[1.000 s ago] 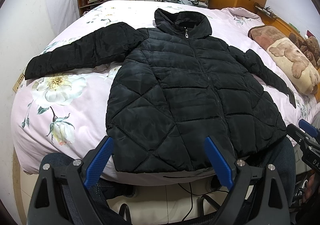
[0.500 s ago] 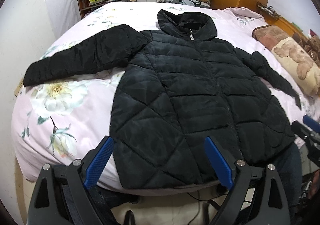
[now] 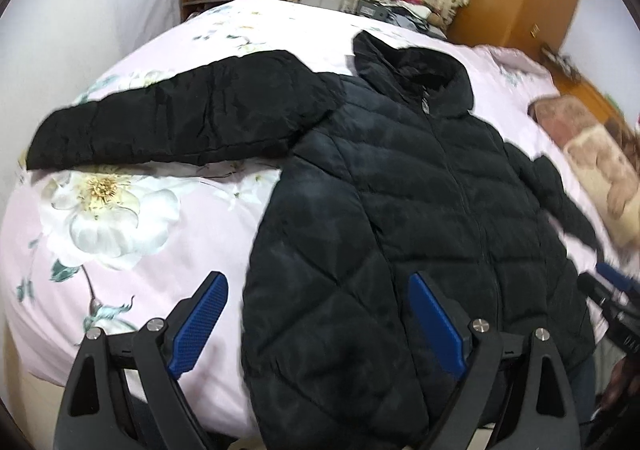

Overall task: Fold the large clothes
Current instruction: 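Grasp the sleeve nearest the left tool with the left tool and lift it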

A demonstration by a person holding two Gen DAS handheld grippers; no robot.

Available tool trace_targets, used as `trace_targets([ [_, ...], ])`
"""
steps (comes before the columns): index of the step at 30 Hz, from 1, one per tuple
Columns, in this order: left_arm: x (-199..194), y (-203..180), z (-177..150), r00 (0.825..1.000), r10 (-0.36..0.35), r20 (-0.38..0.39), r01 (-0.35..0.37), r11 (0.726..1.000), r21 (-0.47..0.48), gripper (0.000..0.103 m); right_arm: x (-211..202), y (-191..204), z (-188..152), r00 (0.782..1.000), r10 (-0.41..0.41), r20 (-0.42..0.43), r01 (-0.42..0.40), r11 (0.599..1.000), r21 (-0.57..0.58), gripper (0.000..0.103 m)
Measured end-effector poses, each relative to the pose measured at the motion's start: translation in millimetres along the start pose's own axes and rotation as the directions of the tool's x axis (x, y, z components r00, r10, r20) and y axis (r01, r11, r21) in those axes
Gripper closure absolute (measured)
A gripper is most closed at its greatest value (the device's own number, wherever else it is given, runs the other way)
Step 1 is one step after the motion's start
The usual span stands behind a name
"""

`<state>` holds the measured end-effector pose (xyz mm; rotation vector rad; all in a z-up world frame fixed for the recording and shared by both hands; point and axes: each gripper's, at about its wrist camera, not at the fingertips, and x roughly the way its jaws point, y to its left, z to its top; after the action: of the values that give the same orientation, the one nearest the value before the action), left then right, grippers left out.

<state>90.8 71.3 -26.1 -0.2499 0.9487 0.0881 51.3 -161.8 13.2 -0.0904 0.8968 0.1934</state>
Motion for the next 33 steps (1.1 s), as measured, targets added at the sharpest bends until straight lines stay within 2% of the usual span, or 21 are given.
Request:
trace_targets([
  [5, 18, 24, 20, 1.000, 0.020, 0.009, -0.019, 0.999, -0.044, 0.013, 22, 8, 20, 1.000, 0.002, 0.005, -0.002, 1.000, -0.029, 0.028],
  [11, 33, 59, 42, 0.992, 0.113, 0.057, -0.107, 0.989, -0.100, 0.013, 49, 14, 40, 1.000, -0.004, -0.002, 0.004, 0.999, -0.046, 0.028],
  [16, 49, 99, 61, 0.991, 0.116, 0.072, -0.102, 0.979, -0.178, 0.016, 69, 19, 51, 1.000, 0.024, -0.014, -0.025, 0.998, -0.052, 0.028],
  [19, 56, 123, 70, 0.983, 0.165, 0.079, -0.143, 0.963, -0.228, 0.016, 82, 24, 58, 0.998, 0.045, -0.038, -0.047, 0.997, -0.066, 0.028],
  [26, 69, 182, 79, 0.971, 0.218, 0.102, -0.170, 0.921, -0.350, 0.016, 102, 32, 63, 0.994, 0.069, -0.081, -0.076, 0.994, -0.081, 0.028],
  [30, 74, 217, 78, 0.967, 0.235, 0.102, -0.169, 0.885, -0.434, 0.016, 110, 31, 67, 0.993, 0.072, -0.092, -0.079, 0.995, -0.069, 0.028],
  [33, 77, 236, 74, 0.957, 0.269, 0.110, -0.185, 0.855, -0.484, 0.017, 116, 30, 71, 0.993, 0.066, -0.095, -0.073, 0.995, -0.066, 0.028],
])
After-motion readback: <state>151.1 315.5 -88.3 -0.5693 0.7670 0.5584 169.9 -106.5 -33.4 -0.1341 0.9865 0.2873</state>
